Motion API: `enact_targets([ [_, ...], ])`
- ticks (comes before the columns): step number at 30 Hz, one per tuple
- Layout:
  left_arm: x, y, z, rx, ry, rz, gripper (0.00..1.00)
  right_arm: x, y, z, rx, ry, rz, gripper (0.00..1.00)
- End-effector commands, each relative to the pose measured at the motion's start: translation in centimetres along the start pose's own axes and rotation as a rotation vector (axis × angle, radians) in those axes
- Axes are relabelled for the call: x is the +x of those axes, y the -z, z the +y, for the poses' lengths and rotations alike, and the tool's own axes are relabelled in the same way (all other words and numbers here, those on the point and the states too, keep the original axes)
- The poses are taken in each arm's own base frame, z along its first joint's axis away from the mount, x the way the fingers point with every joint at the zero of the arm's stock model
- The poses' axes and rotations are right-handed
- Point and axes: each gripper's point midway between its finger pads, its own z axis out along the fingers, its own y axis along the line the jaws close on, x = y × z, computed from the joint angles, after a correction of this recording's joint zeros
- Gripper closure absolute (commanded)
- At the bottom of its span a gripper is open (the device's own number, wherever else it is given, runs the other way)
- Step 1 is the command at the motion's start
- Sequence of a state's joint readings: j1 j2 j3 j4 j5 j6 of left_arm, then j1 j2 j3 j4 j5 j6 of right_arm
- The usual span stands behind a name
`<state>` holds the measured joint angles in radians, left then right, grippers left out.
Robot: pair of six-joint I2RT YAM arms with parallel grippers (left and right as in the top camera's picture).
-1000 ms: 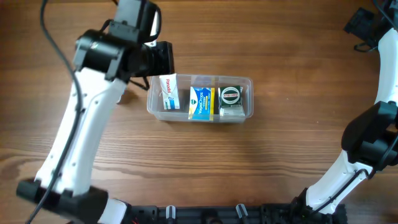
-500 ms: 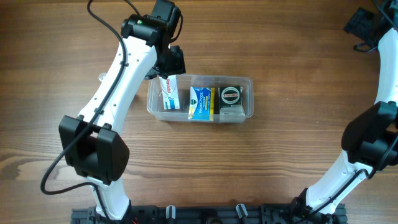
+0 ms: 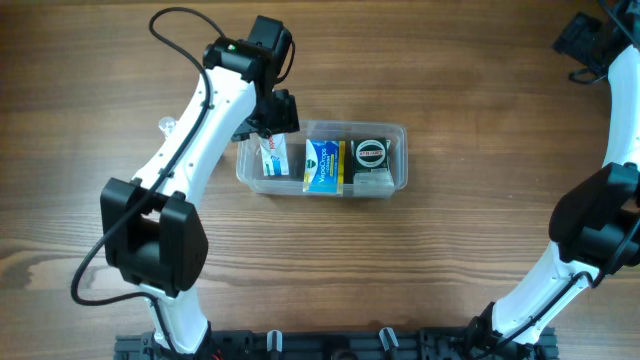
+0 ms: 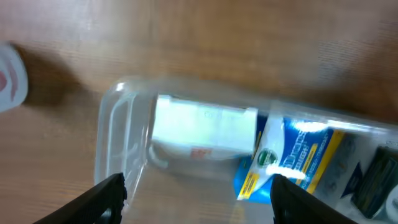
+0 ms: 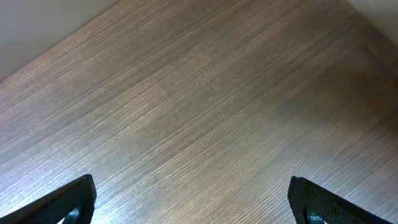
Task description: Pack container
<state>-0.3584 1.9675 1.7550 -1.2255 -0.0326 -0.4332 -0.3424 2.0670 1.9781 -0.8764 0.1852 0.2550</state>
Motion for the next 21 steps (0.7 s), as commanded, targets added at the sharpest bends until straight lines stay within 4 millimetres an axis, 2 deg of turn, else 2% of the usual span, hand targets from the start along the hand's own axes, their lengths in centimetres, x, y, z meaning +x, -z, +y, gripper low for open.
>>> enact_targets([
  [1, 0.2, -2.2, -0.1, -0.006, -0.014, 0.005, 0.24, -0.3, 0.0, -0.1, 0.013, 0.018, -0.011, 0.0],
  [4, 0.6, -3.4, 0.1, -0.008, -0.014, 0.011, 0.24, -0.3, 0.0, -0.1, 0.013, 0.018, -0.011, 0.0],
  [16, -0.1, -4.7, -0.3, -0.002, -0.018, -0.001, 0.25, -0.3, 0.0, -0.1, 0.013, 0.018, -0.011, 0.0],
  [21, 0.1, -5.2, -0.3, -0.009, -0.018, 0.012, 0.31, -0.3, 0.0, -0.1, 0.013, 0.017, -0.011, 0.0],
])
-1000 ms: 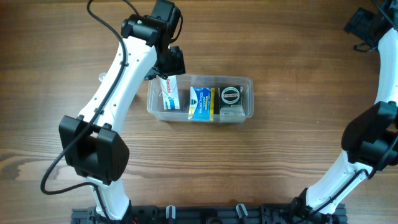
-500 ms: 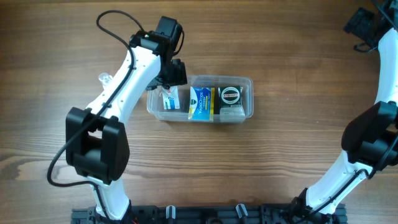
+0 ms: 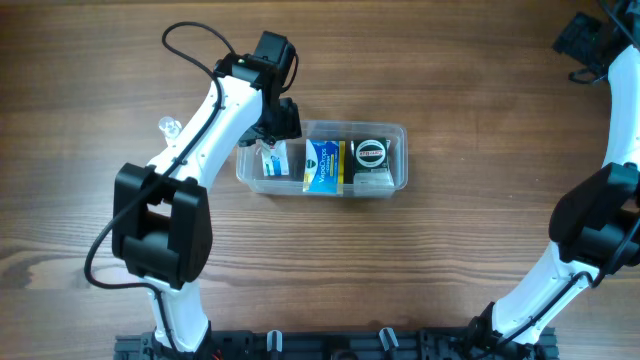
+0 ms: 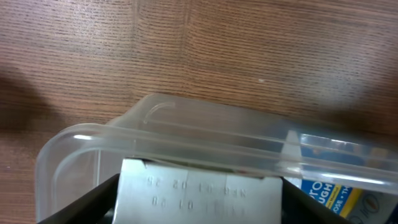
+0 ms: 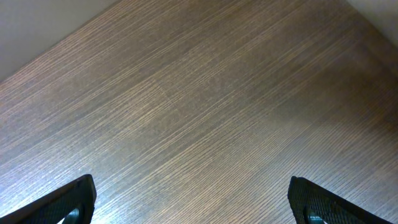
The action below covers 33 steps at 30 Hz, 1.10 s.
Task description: Pack container
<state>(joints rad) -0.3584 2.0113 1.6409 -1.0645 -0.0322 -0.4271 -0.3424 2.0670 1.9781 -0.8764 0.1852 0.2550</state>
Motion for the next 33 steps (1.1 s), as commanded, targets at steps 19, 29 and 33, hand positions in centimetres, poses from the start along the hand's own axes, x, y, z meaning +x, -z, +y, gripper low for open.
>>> enact_targets([
  [19, 2.2, 0.6, -0.3, 0.034, -0.059, 0.083, 0.54, -0.3, 0.0, -0.1, 0.013, 0.018, -0.011, 0.0],
  [29, 3.4, 1.9, -0.9, 0.093, -0.112, 0.125, 0.49, -0.3, 0.0, -0.1, 0.013, 0.017, -0.011, 0.0],
  [33, 4.6, 2.1, -0.4, 0.073, -0.137, 0.171, 0.47, -0.3, 0.0, -0.1, 0.013, 0.018, -0.011, 0.0],
])
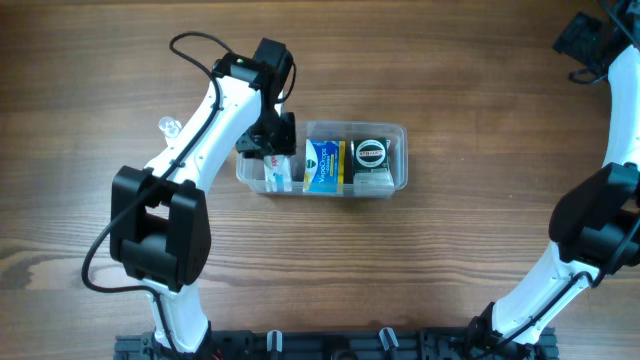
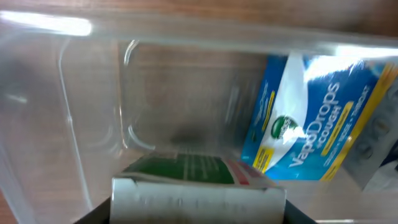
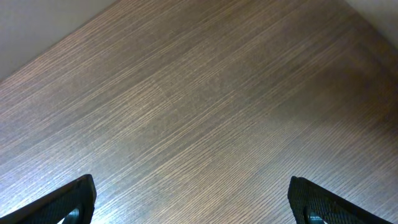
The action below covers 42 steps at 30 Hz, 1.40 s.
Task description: Pack container
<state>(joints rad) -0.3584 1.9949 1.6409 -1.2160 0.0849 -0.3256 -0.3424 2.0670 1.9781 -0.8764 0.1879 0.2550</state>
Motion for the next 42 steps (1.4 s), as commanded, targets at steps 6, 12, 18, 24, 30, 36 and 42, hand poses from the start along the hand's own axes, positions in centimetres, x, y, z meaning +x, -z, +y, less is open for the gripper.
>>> enact_targets([
  [6, 0.9, 1.0, -0.8, 0.042, -0.042, 0.01, 0.5, -0.3, 0.0, 0.0, 0.01, 0.018, -0.01, 0.0],
  [12, 1.2, 1.0, -0.6, 0.036, -0.09, 0.021, 0.51, -0.3, 0.0, 0.0, 0.01, 0.017, -0.01, 0.0],
  [18, 0.5, 1.0, -0.9, 0.046, -0.095, -0.004, 0.25, -0.3, 0.0, 0.0, 0.01, 0.017, -0.01, 0.0],
  [24, -1.0, 1.1, -1.5, 0.072, -0.071, -0.068, 0.0, -0.3, 0.0, 0.0, 0.01, 0.018, -0.01, 0.0],
  [30, -5.8, 7.6, -3.4, 0.152, -0.07, -0.273, 0.0, -0.3, 0.0, 0.0, 0.01, 0.018, -0.01, 0.0],
  [36, -9.5, 17.5, 4.3, 0.066, 0.151, -0.515, 0.0, -0.3, 0.0, 0.0, 0.01, 0.018, -0.01, 0.0],
  [42, -4.7, 17.0, 17.1, -0.044, 0.492, -0.328, 0.0, -0.3, 0.0, 0.0, 0.01, 0.017, -0.01, 0.0],
])
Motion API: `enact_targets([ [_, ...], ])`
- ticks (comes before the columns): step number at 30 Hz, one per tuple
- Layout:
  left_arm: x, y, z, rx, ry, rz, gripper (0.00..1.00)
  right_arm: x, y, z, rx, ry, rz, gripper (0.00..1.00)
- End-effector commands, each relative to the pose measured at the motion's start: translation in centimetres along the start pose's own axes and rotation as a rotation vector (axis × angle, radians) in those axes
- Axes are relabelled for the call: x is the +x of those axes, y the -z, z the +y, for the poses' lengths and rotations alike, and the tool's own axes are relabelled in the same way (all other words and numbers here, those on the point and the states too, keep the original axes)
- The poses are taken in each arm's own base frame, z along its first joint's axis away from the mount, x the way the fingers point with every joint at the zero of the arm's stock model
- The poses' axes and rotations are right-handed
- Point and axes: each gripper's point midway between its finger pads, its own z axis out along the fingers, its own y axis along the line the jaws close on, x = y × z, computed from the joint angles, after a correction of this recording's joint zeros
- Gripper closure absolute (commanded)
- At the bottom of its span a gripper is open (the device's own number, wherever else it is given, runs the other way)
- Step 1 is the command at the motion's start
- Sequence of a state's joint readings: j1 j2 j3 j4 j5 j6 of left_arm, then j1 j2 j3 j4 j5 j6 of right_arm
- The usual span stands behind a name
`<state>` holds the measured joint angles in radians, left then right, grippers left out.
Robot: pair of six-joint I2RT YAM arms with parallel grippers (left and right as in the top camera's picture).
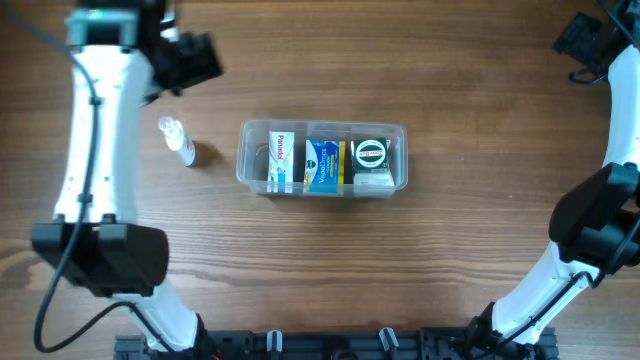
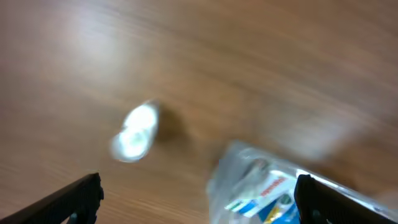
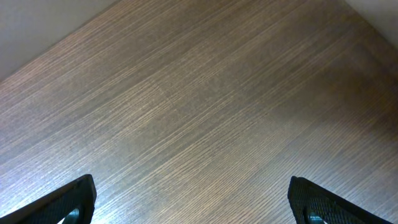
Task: Pack container
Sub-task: 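Raise the left gripper and move it to the white spray bottle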
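A clear plastic container [image 1: 400, 135] sits mid-table holding a white and red box [image 1: 279, 160], a blue cough-drops pack [image 1: 324, 166] and a black round item [image 1: 371, 153]. A small clear bottle [image 1: 178, 141] stands on the table left of it, seen blurred in the left wrist view [image 2: 134, 132]. My left gripper [image 1: 190, 60] is high at the far left, open and empty [image 2: 198, 200], well away from the container. My right gripper [image 3: 193, 202] is open over bare wood at the far right corner.
The right arm [image 1: 610, 150] runs along the right edge of the table. A black rail [image 1: 320, 345] lies along the front edge. Wood table surface [image 1: 450, 260] surrounds the container.
My left gripper held the white and red box inside the container's left end; now the box lies there free and the gripper is open, up at the far left. The right arm is unchanged.
My left gripper stood open over the container's left end with the box lying inside. Then it was shut on the box at the container's back rim, then held it low inside. Now the box rests in the container and the gripper is away.
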<state>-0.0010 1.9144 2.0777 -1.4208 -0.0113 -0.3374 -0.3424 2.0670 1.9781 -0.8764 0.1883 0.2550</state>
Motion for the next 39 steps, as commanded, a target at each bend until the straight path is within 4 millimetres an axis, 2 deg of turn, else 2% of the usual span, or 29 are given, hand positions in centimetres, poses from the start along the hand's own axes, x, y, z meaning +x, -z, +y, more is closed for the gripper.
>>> enact_targets([
  [1, 0.4, 1.4, 5.6, -0.078, 0.183, 0.041, 0.0, -0.3, 0.0, 0.0, 0.01, 0.017, -0.01, 0.0],
  [3, 0.6, 1.4, 7.9, -0.106, 0.256, 0.066, 0.0, -0.3, 0.0, 0.0, 0.01, 0.018, -0.01, 0.0],
  [5, 0.6, 1.1, 8.6, -0.125, 0.256, 0.07, 0.0, -0.3, 0.0, 0.0, 0.01, 0.018, -0.01, 0.0],
  [13, 2.4, -4.3, 5.8, -0.165, 0.139, 0.194, 0.0, -0.3, 0.0, 0.0, 0.01, 0.017, -0.01, 0.0],
  [22, 2.7, -8.4, 6.1, -0.184, -0.065, 0.291, 0.02, -0.3, 0.0, 0.0, 0.01, 0.018, -0.01, 0.0],
  [24, 3.2, -9.8, 6.2, -0.186, -0.119, 0.336, 0.02, -0.3, 0.0, 0.0, 0.01, 0.018, -0.01, 0.0],
  [33, 3.8, -11.6, 6.3, -0.17, -0.206, 0.395, 0.02, -0.3, 0.0, 0.0, 0.01, 0.018, -0.01, 0.0],
  [39, 5.8, -12.7, 6.6, -0.167, -0.201, 0.465, 0.01, -0.3, 0.0, 0.0, 0.01, 0.018, -0.01, 0.0],
])
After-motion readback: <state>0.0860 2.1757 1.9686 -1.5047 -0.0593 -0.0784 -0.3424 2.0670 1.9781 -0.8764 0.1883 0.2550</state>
